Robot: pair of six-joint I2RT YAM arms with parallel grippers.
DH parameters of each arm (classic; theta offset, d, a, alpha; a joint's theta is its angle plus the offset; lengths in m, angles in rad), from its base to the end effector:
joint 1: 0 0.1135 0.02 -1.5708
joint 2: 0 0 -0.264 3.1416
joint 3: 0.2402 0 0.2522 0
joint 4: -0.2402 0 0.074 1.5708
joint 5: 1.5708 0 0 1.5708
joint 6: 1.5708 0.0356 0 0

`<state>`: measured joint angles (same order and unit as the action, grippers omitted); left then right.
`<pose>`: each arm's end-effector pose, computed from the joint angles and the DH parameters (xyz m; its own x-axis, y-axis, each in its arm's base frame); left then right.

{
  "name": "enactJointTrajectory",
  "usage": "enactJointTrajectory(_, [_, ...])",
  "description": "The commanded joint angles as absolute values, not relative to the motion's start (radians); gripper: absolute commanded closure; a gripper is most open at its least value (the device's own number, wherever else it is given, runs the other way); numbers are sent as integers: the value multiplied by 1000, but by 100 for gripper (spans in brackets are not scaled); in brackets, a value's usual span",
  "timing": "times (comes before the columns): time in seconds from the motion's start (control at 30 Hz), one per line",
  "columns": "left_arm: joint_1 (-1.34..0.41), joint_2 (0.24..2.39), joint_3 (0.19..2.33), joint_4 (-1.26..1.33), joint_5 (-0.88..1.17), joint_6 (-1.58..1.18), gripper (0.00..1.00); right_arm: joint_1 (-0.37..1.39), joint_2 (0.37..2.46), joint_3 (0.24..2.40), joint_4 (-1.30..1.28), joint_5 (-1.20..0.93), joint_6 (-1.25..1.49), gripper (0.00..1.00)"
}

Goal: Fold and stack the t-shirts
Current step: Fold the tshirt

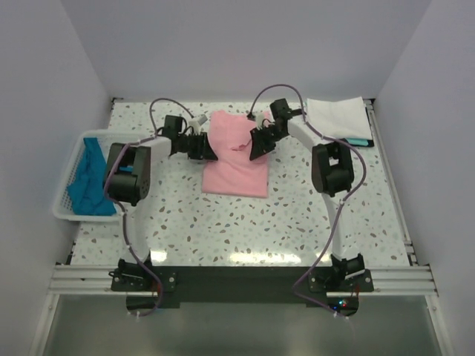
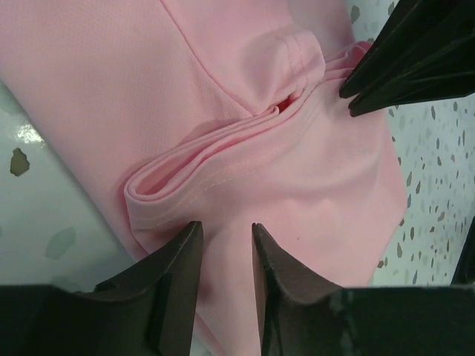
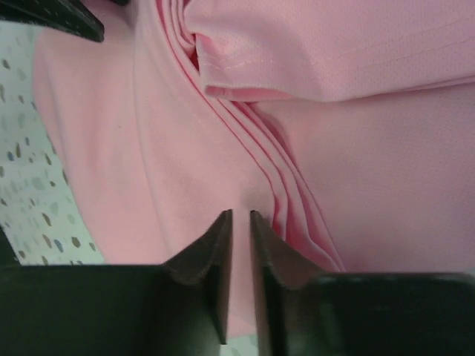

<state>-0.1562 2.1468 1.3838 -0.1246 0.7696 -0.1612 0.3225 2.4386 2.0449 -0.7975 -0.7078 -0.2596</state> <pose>0.4359 -0.0937 0.1318 -0.8438 0.0162 -0.5365 0.4156 0.6522 -0.6340 0.4746 0.1830 0.1518 -0.7310 -0.4499 -0.5131 -0.6797 0.5471 0.4885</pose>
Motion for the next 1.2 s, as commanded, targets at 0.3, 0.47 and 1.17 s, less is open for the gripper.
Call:
enactJointTrajectory(0.3, [-213,1671,880,79,1035,-325,13,360,1942,1426,-467,-1048,231,1])
enactJointTrajectory(0.47, [-238,1736,811,205,1042,-426,4,410,1997,1293,-192,-1100,497,1])
enactJointTrajectory(1.17, [-141,1974,862,149,1051,-342,6,268,2260,1313,-500,-991,146,8])
